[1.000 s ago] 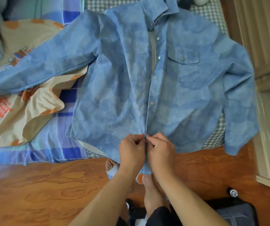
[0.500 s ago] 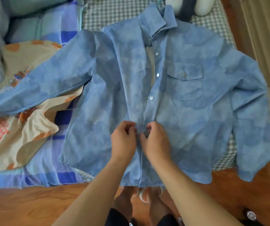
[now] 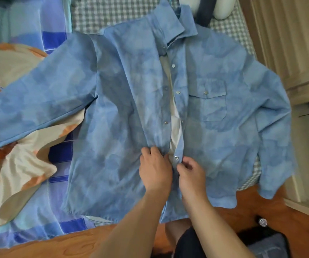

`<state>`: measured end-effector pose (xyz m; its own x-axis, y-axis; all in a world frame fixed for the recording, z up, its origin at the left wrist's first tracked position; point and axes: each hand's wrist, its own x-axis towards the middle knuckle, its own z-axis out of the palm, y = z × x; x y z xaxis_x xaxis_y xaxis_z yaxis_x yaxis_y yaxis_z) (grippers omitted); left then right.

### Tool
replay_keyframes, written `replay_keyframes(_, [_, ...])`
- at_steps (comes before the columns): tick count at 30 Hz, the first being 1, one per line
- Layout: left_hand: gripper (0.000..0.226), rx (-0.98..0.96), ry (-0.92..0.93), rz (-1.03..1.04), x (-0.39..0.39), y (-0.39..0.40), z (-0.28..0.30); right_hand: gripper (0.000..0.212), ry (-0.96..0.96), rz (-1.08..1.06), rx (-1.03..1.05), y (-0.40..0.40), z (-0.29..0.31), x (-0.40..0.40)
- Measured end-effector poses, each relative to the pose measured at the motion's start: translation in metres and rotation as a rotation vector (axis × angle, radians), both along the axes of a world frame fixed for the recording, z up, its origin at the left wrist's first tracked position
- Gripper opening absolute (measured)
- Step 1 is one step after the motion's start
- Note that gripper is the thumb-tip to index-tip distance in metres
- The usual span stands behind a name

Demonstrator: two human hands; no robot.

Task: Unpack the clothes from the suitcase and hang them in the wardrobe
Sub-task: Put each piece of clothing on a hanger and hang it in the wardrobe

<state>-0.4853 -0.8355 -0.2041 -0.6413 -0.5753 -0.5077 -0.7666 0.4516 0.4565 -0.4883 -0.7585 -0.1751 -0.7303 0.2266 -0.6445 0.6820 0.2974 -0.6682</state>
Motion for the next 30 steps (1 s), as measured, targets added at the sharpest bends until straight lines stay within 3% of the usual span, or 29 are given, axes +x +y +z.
replay_keyframes(2, [0.009, 0.082, 0.078, 0.068, 0.004, -0.005, 0.006, 0.011, 0.006, 0.000, 0.015, -0.001, 0.006, 0.001])
replay_keyframes(5, [0.020, 0.292, 0.188, 0.218, 0.014, -0.021, 0.031, 0.025, 0.043, 0.007, 0.019, -0.004, 0.025, 0.005])
replay_keyframes(8, [0.011, 0.576, 0.158, 0.375, 0.022, -0.036, 0.046, 0.025, 0.069, 0.012, -0.012, -0.008, 0.042, 0.010])
replay_keyframes(10, [0.010, 0.649, 0.119, 0.403, 0.025, -0.041, 0.052, 0.018, 0.075, 0.003, -0.041, -0.010, 0.046, 0.011])
replay_keyframes(12, [0.004, 0.611, 0.129, 0.363, 0.024, -0.041, 0.056, 0.013, 0.081, 0.019, -0.031, -0.013, 0.044, 0.011])
replay_keyframes(17, [0.022, 0.472, 0.197, 0.155, 0.024, -0.030, 0.058, 0.017, 0.172, 0.133, 0.121, -0.019, 0.035, 0.014])
replay_keyframes(30, [0.016, 0.405, 0.185, 0.102, 0.030, -0.032, 0.057, 0.015, 0.356, 0.331, 0.203, -0.015, 0.020, 0.014])
